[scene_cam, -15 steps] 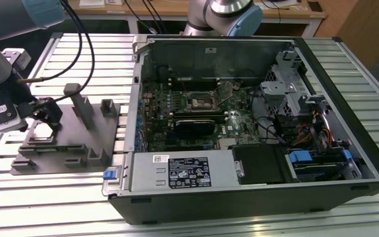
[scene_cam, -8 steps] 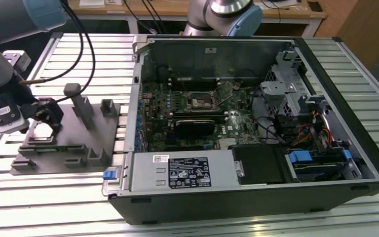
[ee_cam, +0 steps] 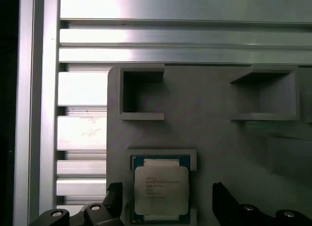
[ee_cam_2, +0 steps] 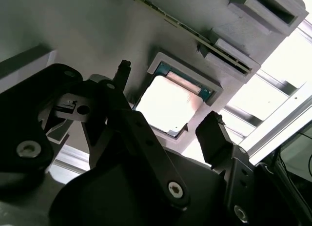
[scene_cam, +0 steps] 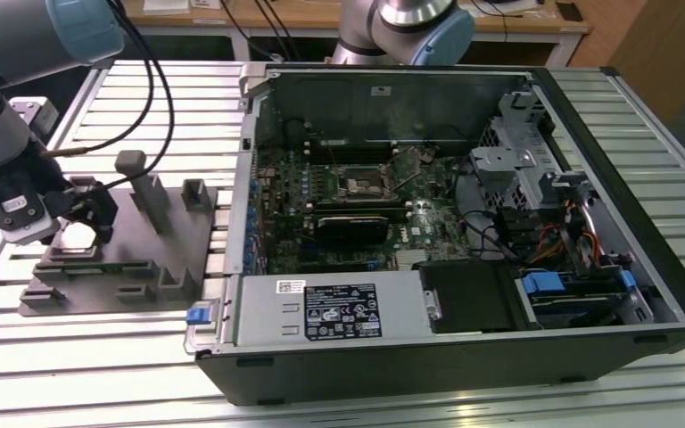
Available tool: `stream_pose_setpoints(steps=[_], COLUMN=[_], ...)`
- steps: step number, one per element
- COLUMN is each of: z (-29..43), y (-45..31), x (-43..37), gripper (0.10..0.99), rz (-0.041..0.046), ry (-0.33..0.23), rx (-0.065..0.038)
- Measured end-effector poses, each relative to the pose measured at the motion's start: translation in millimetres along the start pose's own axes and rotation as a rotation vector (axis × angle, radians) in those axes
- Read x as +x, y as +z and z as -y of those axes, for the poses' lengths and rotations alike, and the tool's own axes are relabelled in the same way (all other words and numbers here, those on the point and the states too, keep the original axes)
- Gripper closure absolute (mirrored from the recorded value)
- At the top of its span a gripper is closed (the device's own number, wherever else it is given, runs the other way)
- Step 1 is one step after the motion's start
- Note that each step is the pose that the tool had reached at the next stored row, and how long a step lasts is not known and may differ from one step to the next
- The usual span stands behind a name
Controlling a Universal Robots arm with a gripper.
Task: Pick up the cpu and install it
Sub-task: 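Pick up the cpu and move it towards the insertion slot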
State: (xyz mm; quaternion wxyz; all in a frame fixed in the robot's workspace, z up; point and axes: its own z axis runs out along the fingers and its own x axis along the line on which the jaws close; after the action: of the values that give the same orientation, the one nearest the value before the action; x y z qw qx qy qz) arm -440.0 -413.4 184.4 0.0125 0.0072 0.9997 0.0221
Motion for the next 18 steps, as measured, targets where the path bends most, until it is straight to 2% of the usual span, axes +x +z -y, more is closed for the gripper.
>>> stream_pose_setpoints(steps=[11,12,17,18], z=[0.0,0.0,0.0,0.0], y=[2.1,2.1,2.2,2.2], x=[0.1,0.1,0.1,0.1], gripper=[0.278,0.349,0.365,0.431], rz=[0.0000,0.0000,0.0000,0.0000], ry=[0.000,0.000,0.000,0.000], rx=[0.000,0.000,0.000,0.000])
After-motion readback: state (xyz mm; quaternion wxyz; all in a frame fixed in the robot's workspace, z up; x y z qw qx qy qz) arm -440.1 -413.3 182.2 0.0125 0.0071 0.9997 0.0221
